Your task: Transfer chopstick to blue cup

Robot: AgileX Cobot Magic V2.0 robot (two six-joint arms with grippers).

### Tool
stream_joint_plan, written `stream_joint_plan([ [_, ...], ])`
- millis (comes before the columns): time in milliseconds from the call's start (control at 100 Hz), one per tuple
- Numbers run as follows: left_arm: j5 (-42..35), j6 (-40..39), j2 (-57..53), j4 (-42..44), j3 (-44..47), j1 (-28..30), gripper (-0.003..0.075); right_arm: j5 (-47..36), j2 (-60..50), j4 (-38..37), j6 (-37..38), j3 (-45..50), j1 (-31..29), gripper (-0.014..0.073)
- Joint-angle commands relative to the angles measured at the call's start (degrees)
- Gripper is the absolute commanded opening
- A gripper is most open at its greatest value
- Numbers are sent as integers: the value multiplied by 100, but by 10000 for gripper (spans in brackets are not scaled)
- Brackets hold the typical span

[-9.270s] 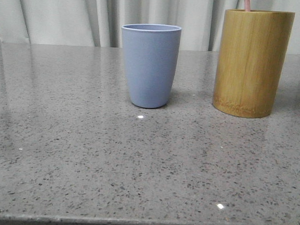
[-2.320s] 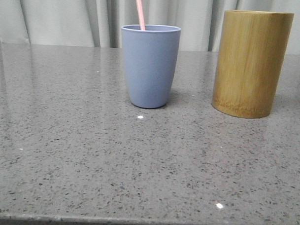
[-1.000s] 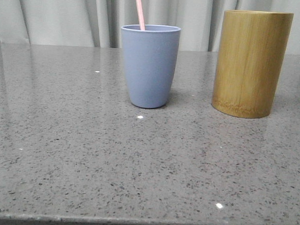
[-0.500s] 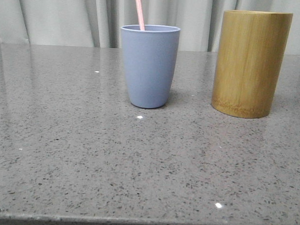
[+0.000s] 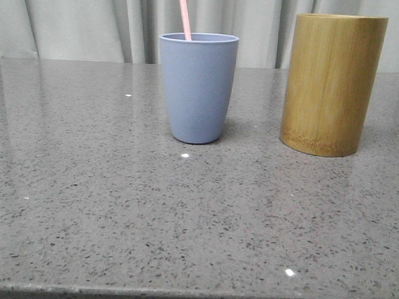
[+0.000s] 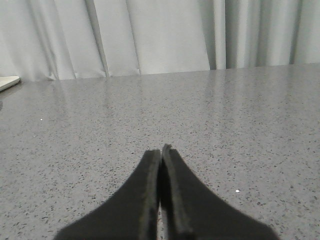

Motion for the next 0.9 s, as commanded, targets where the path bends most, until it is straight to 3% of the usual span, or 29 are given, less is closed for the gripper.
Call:
stream_joint_plan([
  [0, -430, -10, -188, -53, 54, 22, -19, -525, -280, -65, 30, 230, -137, -61],
  [140, -430, -10, -188, -53, 54, 22, -19, -555, -883, -65, 163, 793, -200, -61],
  [240, -430, -10, -188, -53, 54, 22, -19, -231, -863, -65, 233, 766, -201, -61],
  [890, -430, -10, -188, -53, 54, 22, -19, -266, -855, -65, 233, 766, -201, -61],
])
